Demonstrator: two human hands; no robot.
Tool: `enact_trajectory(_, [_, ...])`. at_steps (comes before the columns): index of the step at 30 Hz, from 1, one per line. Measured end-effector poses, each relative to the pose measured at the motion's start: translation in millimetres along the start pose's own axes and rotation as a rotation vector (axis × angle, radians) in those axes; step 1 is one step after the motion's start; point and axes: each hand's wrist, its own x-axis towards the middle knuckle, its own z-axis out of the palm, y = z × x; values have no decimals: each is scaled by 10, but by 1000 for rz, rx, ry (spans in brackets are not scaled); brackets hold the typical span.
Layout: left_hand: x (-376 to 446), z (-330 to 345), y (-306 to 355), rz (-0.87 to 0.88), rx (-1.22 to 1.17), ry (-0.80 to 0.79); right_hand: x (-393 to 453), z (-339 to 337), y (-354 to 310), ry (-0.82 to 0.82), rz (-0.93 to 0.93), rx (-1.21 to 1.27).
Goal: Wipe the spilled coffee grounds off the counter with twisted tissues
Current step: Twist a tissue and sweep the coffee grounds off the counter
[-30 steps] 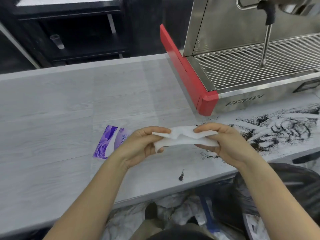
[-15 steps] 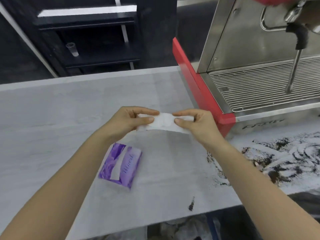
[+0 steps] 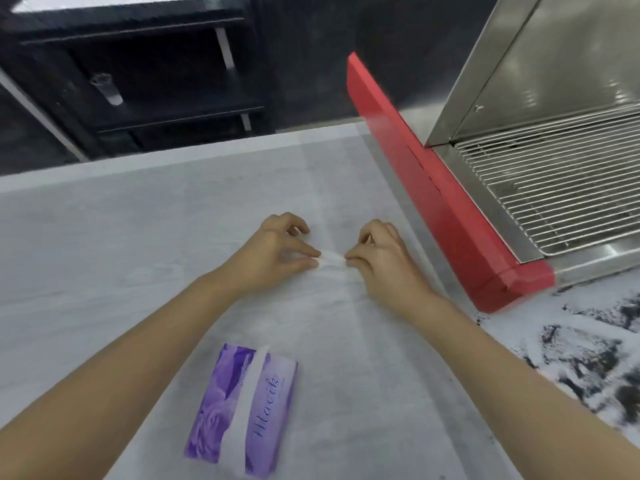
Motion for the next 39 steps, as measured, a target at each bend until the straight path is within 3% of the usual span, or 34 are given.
enact_trajectory(4, [-104,-49,-54,122,115,-15,-78,-31,9,-46,-85,-60])
enact_trajectory(10, [-109,-99,-138,78,-160,-56,-127,-109,92,-86,-58,96])
enact_trajectory(15, [-178,-97,-141,82,-184,-70,-234,-156,74,-144,-70,86])
enact_trajectory(21, [-136,-120,-124,87,-171,-120,-263,-119,69,-60,-103,38])
enact_trajectory(28, [610,-171,-138,27,-225,93,276,-34,198,326,172,111])
enact_trajectory(34, [854,11,-303,-16,-242,116,386,128,353,285,187,-60])
enact_trajectory(39, [626,24,-295,178,-45,44,128,123,294,175,122,-130])
